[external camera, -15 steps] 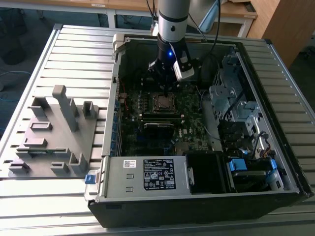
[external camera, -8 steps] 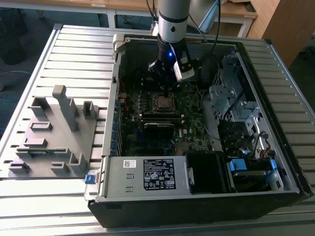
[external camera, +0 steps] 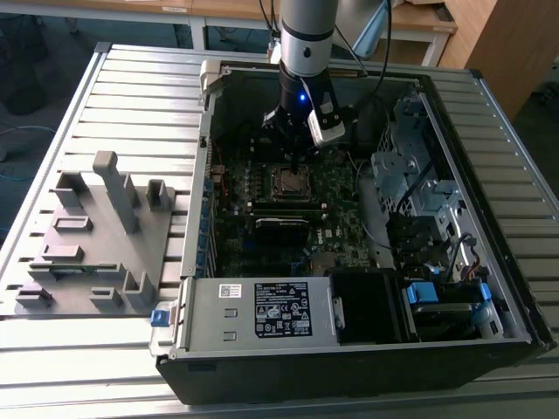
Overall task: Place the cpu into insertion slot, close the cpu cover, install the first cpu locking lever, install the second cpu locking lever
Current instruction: 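Install the second cpu locking lever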
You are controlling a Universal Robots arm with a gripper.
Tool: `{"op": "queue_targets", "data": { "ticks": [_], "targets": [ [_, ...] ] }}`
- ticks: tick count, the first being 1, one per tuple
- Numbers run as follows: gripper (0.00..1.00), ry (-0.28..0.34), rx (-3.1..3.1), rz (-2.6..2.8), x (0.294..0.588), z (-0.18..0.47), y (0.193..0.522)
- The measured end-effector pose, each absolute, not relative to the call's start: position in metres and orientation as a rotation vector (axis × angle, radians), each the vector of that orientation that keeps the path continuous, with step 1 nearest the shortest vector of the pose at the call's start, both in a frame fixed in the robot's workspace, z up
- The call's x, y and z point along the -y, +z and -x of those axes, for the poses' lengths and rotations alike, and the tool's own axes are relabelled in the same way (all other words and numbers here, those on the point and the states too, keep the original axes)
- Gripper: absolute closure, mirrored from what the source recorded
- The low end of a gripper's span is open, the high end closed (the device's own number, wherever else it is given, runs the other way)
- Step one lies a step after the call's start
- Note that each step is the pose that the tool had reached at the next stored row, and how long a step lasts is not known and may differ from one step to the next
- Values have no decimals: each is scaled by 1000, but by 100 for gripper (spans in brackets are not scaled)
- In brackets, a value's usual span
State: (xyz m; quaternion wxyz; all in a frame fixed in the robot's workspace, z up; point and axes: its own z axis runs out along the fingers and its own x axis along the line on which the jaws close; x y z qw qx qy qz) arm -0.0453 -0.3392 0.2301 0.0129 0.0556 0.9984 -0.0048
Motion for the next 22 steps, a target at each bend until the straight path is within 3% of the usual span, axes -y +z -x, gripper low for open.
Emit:
{"op": "queue_targets", "data": {
  "ticks": [22],
  "targets": [
    [90, -15, -3111, -173, 346, 46, 230]
  ]
}}
